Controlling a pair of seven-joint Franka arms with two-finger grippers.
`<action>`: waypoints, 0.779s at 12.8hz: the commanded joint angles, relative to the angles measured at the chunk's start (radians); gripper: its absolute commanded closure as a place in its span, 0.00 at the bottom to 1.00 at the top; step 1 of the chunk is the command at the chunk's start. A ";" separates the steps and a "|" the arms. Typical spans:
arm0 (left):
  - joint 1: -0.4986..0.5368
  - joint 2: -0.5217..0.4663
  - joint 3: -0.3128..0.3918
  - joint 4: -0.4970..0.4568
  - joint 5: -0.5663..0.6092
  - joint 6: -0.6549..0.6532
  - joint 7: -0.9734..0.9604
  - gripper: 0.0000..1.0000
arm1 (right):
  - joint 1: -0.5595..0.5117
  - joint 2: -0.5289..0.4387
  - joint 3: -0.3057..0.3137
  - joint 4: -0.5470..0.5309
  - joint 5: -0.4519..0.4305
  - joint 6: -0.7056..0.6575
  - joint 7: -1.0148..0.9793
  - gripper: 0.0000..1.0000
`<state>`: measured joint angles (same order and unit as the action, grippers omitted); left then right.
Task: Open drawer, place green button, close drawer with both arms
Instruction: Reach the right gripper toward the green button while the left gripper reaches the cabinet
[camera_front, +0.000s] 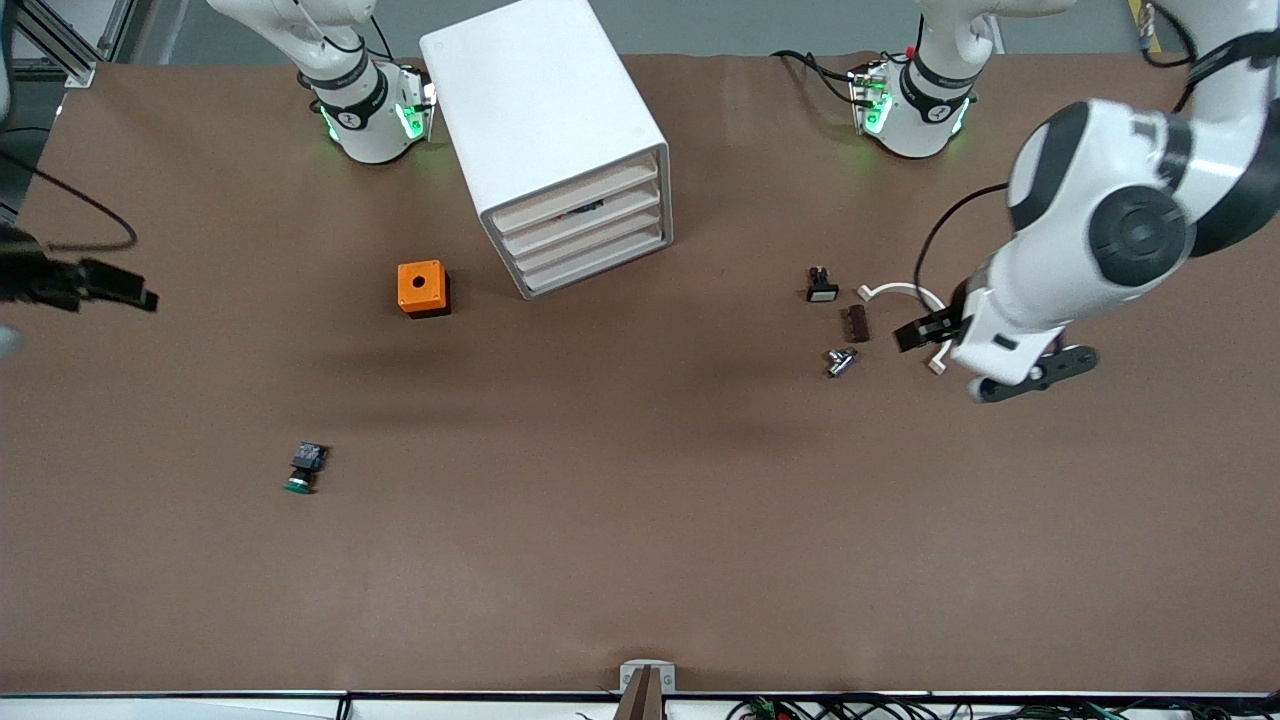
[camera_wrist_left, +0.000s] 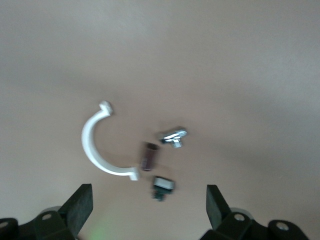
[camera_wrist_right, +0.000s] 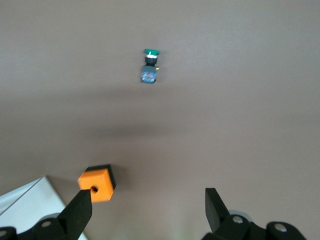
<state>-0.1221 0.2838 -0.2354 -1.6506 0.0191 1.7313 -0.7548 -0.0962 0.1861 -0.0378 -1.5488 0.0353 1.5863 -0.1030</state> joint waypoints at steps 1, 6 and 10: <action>-0.066 0.107 -0.018 0.034 -0.011 0.063 -0.266 0.00 | -0.008 0.035 0.009 0.045 -0.064 0.042 -0.043 0.00; -0.171 0.279 -0.019 0.081 -0.074 0.178 -0.701 0.00 | 0.033 0.067 0.010 -0.111 -0.064 0.275 0.098 0.00; -0.194 0.366 -0.018 0.140 -0.282 0.178 -1.027 0.00 | 0.055 0.114 0.013 -0.238 -0.042 0.509 0.138 0.00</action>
<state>-0.3050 0.6148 -0.2569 -1.5540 -0.1892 1.9225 -1.6467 -0.0428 0.2873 -0.0264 -1.7364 -0.0098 2.0165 0.0107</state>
